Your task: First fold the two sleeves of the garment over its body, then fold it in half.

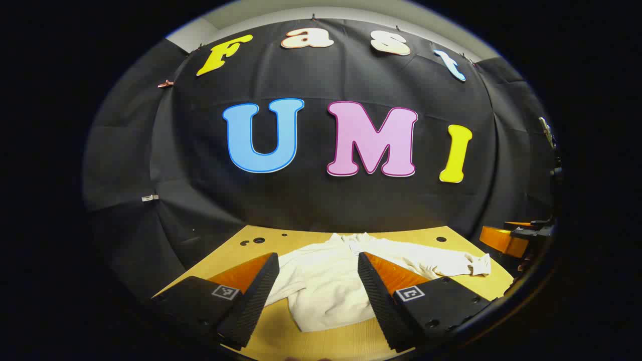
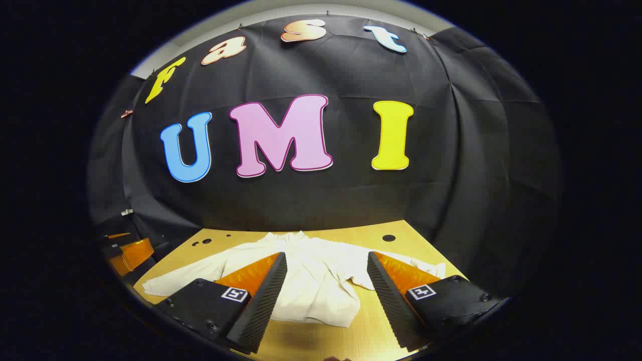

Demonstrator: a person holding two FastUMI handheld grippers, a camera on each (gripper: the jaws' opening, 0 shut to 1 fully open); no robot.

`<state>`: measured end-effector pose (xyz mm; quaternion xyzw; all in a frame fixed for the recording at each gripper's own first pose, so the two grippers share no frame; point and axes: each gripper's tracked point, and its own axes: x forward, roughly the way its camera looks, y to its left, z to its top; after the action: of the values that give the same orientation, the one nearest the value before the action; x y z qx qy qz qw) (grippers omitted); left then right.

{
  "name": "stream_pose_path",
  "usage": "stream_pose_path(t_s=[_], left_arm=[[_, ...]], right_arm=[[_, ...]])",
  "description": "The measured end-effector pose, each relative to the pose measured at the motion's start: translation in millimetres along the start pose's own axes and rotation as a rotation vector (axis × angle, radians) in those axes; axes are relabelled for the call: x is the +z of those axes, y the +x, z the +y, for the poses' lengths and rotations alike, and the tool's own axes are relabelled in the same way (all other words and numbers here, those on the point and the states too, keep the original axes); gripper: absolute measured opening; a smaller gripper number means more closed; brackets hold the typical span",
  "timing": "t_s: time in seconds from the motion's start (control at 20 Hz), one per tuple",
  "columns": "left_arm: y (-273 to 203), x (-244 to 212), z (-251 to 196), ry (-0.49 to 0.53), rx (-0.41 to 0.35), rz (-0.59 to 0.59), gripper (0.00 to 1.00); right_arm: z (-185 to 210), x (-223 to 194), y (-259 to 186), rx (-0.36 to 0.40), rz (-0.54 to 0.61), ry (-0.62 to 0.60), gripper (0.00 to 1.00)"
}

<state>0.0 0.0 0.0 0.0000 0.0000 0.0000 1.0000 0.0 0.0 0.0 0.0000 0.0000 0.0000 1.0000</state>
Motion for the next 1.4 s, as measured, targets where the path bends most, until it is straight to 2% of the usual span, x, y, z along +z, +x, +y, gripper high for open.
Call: stream_pose_path(t_s=[0.75, 1.2, 1.25, 1.3, 1.4], left_arm=[[10, -6, 7, -0.021, -0.006, 0.020, 0.97], [22, -12, 6, -0.028, -0.010, 0.037, 0.97], [24, -11, 6, -0.027, -0.008, 0.039, 0.92], [25, -13, 7, -0.028, -0.005, 0.042, 0.97], [27, -15, 11, -0.030, 0.007, 0.051, 0.97]], right_arm=[[20, -6, 6, 0.047, 0.006, -0.045, 0.98], [11, -7, 27, 0.015, 0.034, -0.014, 0.99], [7, -7, 31, 0.008, 0.037, -0.012, 0.99], [3, -7, 35, 0.003, 0.043, -0.009, 0.99], [-6, -12, 42, 0.000, 0.072, 0.007, 0.99]])
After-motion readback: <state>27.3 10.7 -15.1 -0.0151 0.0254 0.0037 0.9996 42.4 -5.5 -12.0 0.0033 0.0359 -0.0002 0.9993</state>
